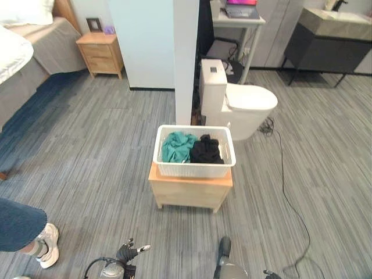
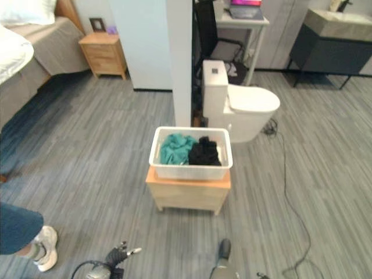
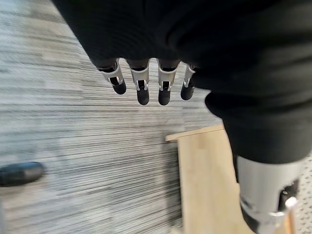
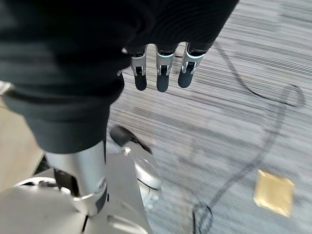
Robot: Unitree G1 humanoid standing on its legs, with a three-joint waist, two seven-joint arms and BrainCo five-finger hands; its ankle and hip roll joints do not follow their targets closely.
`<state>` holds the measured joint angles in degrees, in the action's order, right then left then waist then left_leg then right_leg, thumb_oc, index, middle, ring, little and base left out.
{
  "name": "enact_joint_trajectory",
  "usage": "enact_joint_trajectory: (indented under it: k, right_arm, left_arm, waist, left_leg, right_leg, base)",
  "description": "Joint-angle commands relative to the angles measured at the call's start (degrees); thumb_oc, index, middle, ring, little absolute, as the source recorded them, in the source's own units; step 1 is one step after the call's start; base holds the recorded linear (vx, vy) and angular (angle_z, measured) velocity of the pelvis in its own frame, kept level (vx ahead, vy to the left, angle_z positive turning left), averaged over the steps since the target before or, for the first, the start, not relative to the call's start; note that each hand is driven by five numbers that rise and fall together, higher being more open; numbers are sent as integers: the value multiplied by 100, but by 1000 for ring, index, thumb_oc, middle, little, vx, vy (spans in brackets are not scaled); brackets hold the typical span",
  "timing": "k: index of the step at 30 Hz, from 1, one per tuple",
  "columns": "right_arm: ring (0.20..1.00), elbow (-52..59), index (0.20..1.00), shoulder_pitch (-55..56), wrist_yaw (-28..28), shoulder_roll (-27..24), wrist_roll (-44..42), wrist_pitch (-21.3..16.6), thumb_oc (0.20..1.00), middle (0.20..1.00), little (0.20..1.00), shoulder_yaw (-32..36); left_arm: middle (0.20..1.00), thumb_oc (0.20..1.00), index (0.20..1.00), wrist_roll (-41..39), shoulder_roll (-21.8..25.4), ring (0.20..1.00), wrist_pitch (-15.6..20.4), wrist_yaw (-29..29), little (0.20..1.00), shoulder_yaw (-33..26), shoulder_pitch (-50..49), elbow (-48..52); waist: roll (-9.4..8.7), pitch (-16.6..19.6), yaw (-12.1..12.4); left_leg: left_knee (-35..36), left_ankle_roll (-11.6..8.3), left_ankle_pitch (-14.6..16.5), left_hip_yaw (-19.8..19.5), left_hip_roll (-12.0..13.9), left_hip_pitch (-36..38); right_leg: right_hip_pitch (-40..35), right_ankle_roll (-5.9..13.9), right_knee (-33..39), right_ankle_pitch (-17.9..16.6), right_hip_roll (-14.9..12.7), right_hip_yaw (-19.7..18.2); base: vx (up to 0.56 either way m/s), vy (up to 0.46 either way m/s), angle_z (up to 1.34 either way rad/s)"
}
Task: Grab the laundry basket,head to the washer,open it,put in the laundry and shut it.
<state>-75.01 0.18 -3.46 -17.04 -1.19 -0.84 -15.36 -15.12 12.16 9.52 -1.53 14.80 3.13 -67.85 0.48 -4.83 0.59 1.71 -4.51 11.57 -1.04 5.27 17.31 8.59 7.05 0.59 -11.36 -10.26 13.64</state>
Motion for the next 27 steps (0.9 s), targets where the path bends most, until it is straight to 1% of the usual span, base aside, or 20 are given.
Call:
enact_joint_trajectory:
  k: [1, 2, 3, 4, 6, 8, 9, 10, 11, 12, 13, 14, 15, 17, 18, 21, 22, 24, 25, 27]
  right_arm:
    - [1000, 67, 1000, -218, -51, -36, 26, -71, 1000, 1000, 1000, 5]
    - [1000, 38, 1000, -326, -164, -113, -247, -120, 1000, 1000, 1000, 159]
    - [1000, 50, 1000, -389, -219, -145, -424, -148, 1000, 1000, 1000, 211]
    - [1000, 49, 1000, -391, -218, -146, -425, -148, 1000, 1000, 1000, 210]
    - [1000, -10, 1000, -520, -309, -218, -918, -227, 1000, 1000, 1000, 386]
    - [1000, -76, 1000, -559, -405, -260, -1250, -276, 1000, 1000, 1000, 573]
    - [1000, -32, 1000, -552, -444, -290, -1359, -310, 1000, 1000, 1000, 614]
    - [1000, -32, 1000, -552, -444, -290, -1359, -310, 1000, 1000, 1000, 614]
    - [1000, 216, 1000, -532, -498, -385, -1411, -324, 1000, 1000, 1000, 730]
    - [1000, 391, 1000, -512, -573, -404, -1415, -353, 1000, 1000, 1000, 771]
    - [1000, 397, 1000, -506, -575, -405, -1413, -350, 1000, 1000, 1000, 773]
    - [1000, 911, 1000, -418, -605, -442, -1256, -376, 1000, 1000, 1000, 803]
    - [1000, 1809, 1000, -223, -600, -492, -1292, -429, 1000, 1000, 1000, 963]
    - [1000, 1821, 1000, -211, -602, -491, -1290, -422, 1000, 1000, 1000, 965]
    - [1000, 2571, 1000, 78, -556, -486, -1407, -449, 1000, 1000, 1000, 1159]
    - [1000, 3173, 1000, 227, -509, -500, -1380, -447, 1000, 1000, 1000, 1268]
    - [1000, 3796, 1000, 291, -476, -605, -1296, -432, 1000, 1000, 1000, 1421]
    - [1000, 4184, 1000, 304, -514, -715, -1290, -422, 1000, 1000, 1000, 1600]
    - [1000, 4419, 1000, 173, -546, -872, -1353, -439, 1000, 1000, 1000, 1799]
    - [1000, 4490, 1000, 80, -584, -944, -1337, -416, 1000, 1000, 1000, 1842]
  left_arm:
    - [1000, 1000, 1000, 114, 281, 1000, 215, -88, 1000, -11, 170, 229]
    - [1000, 1000, 1000, -146, 235, 1000, 233, -153, 1000, -108, 154, 296]
    - [1000, 1000, 1000, -352, 216, 1000, 233, -149, 1000, -188, 118, 460]
    - [1000, 1000, 1000, -353, 216, 1000, 231, -149, 1000, -189, 118, 462]
    - [1000, 1000, 1000, -668, 196, 1000, 262, -243, 1000, -303, 129, 621]
    - [1000, 1000, 1000, -987, 184, 1000, 298, -274, 1000, -378, 108, 821]
    - [1000, 1000, 1000, -1064, 194, 1000, 320, -291, 1000, -401, 75, 993]
    - [1000, 1000, 1000, -1064, 194, 1000, 320, -291, 1000, -401, 75, 993]
    - [1000, 1000, 1000, -1170, 214, 1000, 327, -251, 1000, -391, -52, 1414]
    - [1000, 1000, 1000, -1141, 226, 1000, 324, -297, 1000, -360, -65, 1487]
    - [1000, 1000, 1000, -1141, 225, 1000, 322, -299, 1000, -358, -68, 1490]
    - [1000, 1000, 1000, -1152, 224, 1000, 310, -218, 1000, -343, -201, 1591]
    - [1000, 1000, 1000, -1046, 295, 1000, 318, -208, 1000, -422, -343, 1709]
    - [1000, 1000, 1000, -1046, 297, 1000, 315, -208, 1000, -420, -350, 1714]
    - [1000, 1000, 1000, -1018, 427, 1000, 310, -205, 1000, -617, -566, 1884]
    - [1000, 1000, 1000, -972, 523, 1000, 301, -237, 1000, -875, -806, 2278]
    - [1000, 1000, 1000, -936, 691, 1000, 303, -243, 1000, -1187, -1137, 3200]
    - [1000, 1000, 1000, -824, 870, 1000, 280, -189, 1000, -1411, -1457, 4124]
    - [1000, 1000, 1000, -602, 1191, 1000, 223, -52, 1000, -1518, -1579, 4822]
    - [1000, 1000, 1000, -557, 1315, 1000, 187, -29, 1000, -1531, -1517, 5020]
  waist:
    - [-323, -19, 19]
    - [-250, -33, 21]
    - [-306, -94, 76]
    - [-293, -80, 55]
    - [-423, -257, 146]
    - [-538, -305, 225]
    - [-524, -306, 251]
    - [-524, -311, 254]
    - [-373, -238, 289]
    - [-297, -245, 296]
    - [-296, -250, 296]
    - [-166, -195, 242]
    - [-151, -109, 171]
    - [-153, -103, 173]
    - [-166, -40, 157]
    - [-154, 21, 195]
    - [-137, 56, 235]
    - [-121, 79, 266]
    - [-96, 69, 292]
    - [-94, 65, 295]
  left_leg:
    - [-486, 258, 75, -22, -329, -346]
    - [-1660, 33, -528, -114, -89, -751]
    - [-2474, 4, -868, -158, -105, -1182]
    - [-2535, 0, -841, -183, -94, -1234]
    - [-3706, 26, -1140, -284, -144, -1997]
    - [-3135, 81, -984, -56, -63, -2277]
    - [-2572, 84, -892, 12, -86, -2288]
    - [-2568, 84, -893, 14, -86, -2280]
    - [-893, 39, -1082, 10, -35, -2145]
    - [-525, 7, -1373, 77, 117, -2253]
    - [-482, 3, -1395, 77, 119, -2222]
    - [-162, 7, -1359, 125, 179, -2040]
    - [-126, 46, -1289, 49, 72, -1952]
    - [-121, 47, -1291, 50, 71, -1950]
    - [53, 60, -1301, 184, 17, -1766]
    - [177, 96, -1250, 243, -51, -1589]
    - [255, 116, -1220, 306, -78, -1470]
    - [320, 130, -1181, 351, -80, -1385]
    - [329, 128, -1120, 380, -77, -1325]
    - [329, 128, -1124, 386, -77, -1350]
  right_leg:
    - [-25, 346, -66, 98, -315, -333]
    - [-110, 118, -267, 321, -5, -393]
    - [-227, 20, -209, 369, -2, -284]
    - [-215, 18, -209, 368, 7, -260]
    - [-500, -186, -24, 480, 107, -272]
    - [-743, -211, 170, 602, 136, -277]
    - [-818, -188, 213, 668, 145, -262]
    - [-823, -188, 214, 668, 145, -264]
    - [-914, -118, 256, 792, 218, -276]
    - [-970, -124, 224, 866, 226, -194]
    - [-980, -126, 220, 872, 228, -191]
    - [-1000, -123, 101, 1028, 298, -237]
    - [-1012, -115, 32, 980, 237, -321]
    - [-1011, -114, 31, 981, 235, -322]
    - [-1075, -78, 49, 986, 161, -366]
    - [-1128, -39, 98, 970, 104, -425]
    - [-1183, 2, 159, 958, 56, -420]
    - [-1227, 35, 213, 944, 21, -407]
    - [-1272, 70, 259, 939, 4, -385]
    - [-1247, 80, 282, 914, -6, -391]
  base:
    - [418, -398, 31]
    - [311, -400, 3]
    - [219, -327, -25]
    - [48, -205, -30]
    - [76, -217, -20]
    - [197, -142, 7]
    - [135, -26, 6]
    - [224, 90, -6]
    - [173, 122, -4]
    - [175, 119, 7]
    - [115, 115, 13]
    - [192, 155, 7]
    - [191, 159, -16]
    - [110, 74, -44]
    - [162, 96, -43]
    - [144, 88, -20]
    - [120, 68, -14]
    - [142, 74, -9]
    - [88, 46, 0]
    - [36, 32, 9]
